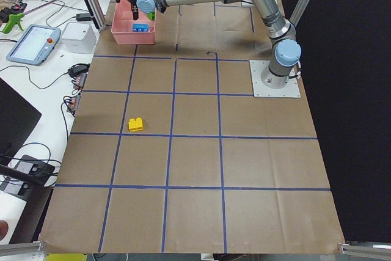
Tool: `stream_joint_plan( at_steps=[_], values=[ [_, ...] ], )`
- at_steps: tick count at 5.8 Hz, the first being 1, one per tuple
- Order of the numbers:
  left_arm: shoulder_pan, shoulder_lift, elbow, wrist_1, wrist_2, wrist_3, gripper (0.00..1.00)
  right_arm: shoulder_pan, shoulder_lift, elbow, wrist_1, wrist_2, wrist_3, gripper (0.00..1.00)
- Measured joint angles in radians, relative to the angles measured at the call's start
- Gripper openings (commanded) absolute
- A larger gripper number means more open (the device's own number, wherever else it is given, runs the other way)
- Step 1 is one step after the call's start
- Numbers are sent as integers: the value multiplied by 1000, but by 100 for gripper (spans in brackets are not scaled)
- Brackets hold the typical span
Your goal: Put all blocks into box
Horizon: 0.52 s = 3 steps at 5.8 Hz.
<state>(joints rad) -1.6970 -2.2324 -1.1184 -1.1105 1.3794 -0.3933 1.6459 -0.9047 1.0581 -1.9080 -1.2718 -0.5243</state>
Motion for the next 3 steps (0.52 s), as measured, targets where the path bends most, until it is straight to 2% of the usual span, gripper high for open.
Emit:
stream_joint_plan(
  at_steps=[1,2,3],
  values=[
    [21,30,-9,-25,1,44,99,-45,-29,14,56,-1,-13,100],
    [66,76,-17,-101,15,146,99,-111,-73,24,170,-11,-38,100],
    [126,135,-33,-204,64,296,100,-169,-108,44,253,-82,-54,99]
  ],
)
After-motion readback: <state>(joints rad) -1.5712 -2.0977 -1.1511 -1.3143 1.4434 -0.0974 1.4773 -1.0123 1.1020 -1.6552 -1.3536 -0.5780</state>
